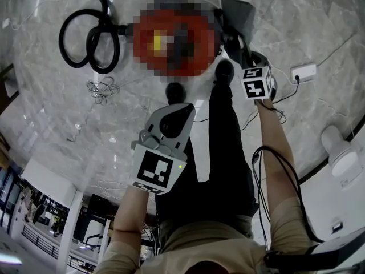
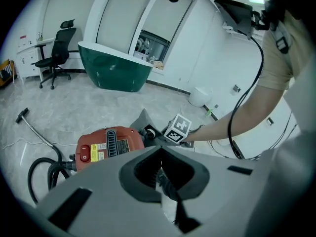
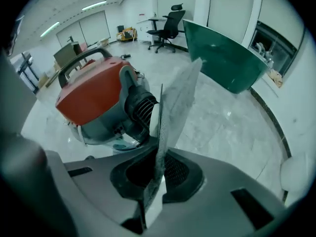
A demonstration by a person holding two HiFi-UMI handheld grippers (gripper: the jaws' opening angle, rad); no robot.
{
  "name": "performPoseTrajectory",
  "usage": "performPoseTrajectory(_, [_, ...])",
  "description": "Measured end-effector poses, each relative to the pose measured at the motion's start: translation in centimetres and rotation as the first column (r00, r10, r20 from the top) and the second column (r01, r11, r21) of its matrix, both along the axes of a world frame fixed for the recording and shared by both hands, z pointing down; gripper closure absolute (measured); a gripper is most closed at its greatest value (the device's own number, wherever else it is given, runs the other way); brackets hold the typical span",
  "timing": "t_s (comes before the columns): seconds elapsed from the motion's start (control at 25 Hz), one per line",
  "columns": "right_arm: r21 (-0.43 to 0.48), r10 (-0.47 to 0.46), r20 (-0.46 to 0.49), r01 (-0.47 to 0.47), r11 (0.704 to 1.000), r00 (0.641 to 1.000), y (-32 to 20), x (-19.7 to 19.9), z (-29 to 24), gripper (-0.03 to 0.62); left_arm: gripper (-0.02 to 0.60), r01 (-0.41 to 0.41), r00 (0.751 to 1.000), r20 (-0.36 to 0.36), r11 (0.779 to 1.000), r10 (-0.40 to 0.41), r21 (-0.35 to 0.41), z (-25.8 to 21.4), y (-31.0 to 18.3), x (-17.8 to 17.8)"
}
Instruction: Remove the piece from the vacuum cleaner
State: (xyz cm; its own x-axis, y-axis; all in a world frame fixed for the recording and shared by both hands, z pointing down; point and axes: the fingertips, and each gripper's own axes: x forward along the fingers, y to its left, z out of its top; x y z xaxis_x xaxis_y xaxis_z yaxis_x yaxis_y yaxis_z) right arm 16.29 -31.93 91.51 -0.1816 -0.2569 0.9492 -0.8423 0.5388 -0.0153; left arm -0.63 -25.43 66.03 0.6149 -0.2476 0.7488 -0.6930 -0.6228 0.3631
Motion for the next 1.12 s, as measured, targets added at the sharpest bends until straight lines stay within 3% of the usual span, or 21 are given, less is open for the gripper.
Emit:
performPoseTrajectory(0.12, [0.036,-0.026,-0.031,0.027,0.999,0.999,-0.2,0.5,0.1,0.574,0.581,-0.013,1.0,-0.001,1.0,0.013,-0.012,0.3,0.7,0.4])
performPoseTrajectory(0.24, [0.001,0.142,0.044,-0.142,0.99,0.989,-0.5,0.6,0.4,0.574,0.581,-0.02,1.0,0.002,1.0,0.02,-0.016,0.5,0.9,0.6])
performPoseTrajectory(0.36, [-0.078,0.339,0.138,-0.331,0.94,0.93,-1.2,1.2,0.5,0.574,0.581,-0.019,1.0,-0.006,1.0,0.019,-0.013,0.3,0.8,0.9])
performPoseTrajectory(0.44, [-0.109,0.415,0.161,-0.402,0.909,0.895,-2.0,2.1,0.2,0.574,0.581,-0.021,1.0,-0.011,1.0,0.021,-0.009,0.1,0.8,1.1])
performPoseTrajectory(0.48, [-0.099,0.4,0.15,-0.388,0.916,0.904,-2.4,2.4,0.1,0.574,0.581,-0.023,1.0,-0.011,1.0,0.022,-0.008,0.2,0.9,1.1])
performPoseTrajectory(0.6, [-0.047,0.232,0.098,-0.228,0.972,0.968,-2.7,2.4,-0.2,0.579,0.581,-0.022,1.0,-0.009,1.0,0.022,-0.02,0.8,1.3,1.2])
performPoseTrajectory(0.68, [-0.048,0.189,0.099,-0.185,0.982,0.977,-2.3,2.4,-0.1,0.579,0.581,-0.025,1.0,-0.011,0.999,0.024,-0.031,1.2,1.5,1.6])
performPoseTrajectory(0.96, [-0.055,0.217,0.104,-0.213,0.976,0.971,-2.2,3.6,-0.3,0.579,0.581,-0.032,0.999,-0.033,0.999,0.032,-0.025,0.8,1.0,2.8])
performPoseTrajectory(1.12, [-0.095,0.312,0.152,-0.301,0.949,0.938,-1.8,4.5,-0.9,0.579,0.581,-0.04,0.999,-0.023,0.999,0.039,-0.023,0.8,0.8,2.5])
